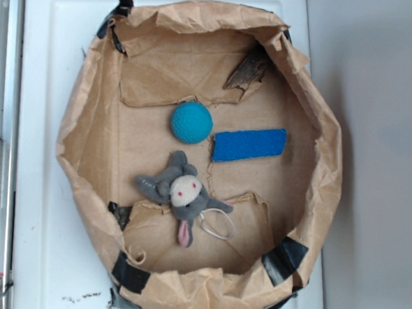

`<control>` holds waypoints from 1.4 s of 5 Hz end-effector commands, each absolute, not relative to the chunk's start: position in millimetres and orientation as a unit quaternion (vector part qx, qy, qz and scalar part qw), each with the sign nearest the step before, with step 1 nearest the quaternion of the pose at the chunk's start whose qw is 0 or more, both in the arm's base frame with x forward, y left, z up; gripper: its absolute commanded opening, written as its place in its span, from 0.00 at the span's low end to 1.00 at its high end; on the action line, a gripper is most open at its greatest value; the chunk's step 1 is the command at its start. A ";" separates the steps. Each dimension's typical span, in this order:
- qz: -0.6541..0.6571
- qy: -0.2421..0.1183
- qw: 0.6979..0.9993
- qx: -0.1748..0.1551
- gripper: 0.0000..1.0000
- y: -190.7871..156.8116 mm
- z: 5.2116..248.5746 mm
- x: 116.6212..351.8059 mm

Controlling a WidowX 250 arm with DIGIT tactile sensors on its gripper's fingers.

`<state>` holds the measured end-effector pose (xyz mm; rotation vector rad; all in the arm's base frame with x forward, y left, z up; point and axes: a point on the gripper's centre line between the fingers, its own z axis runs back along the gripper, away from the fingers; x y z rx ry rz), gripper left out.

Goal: Grab the wood chip.

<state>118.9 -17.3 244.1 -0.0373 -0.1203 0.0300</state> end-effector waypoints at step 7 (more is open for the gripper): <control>0.005 -0.074 0.997 -0.001 1.00 2.1 222.8 193.2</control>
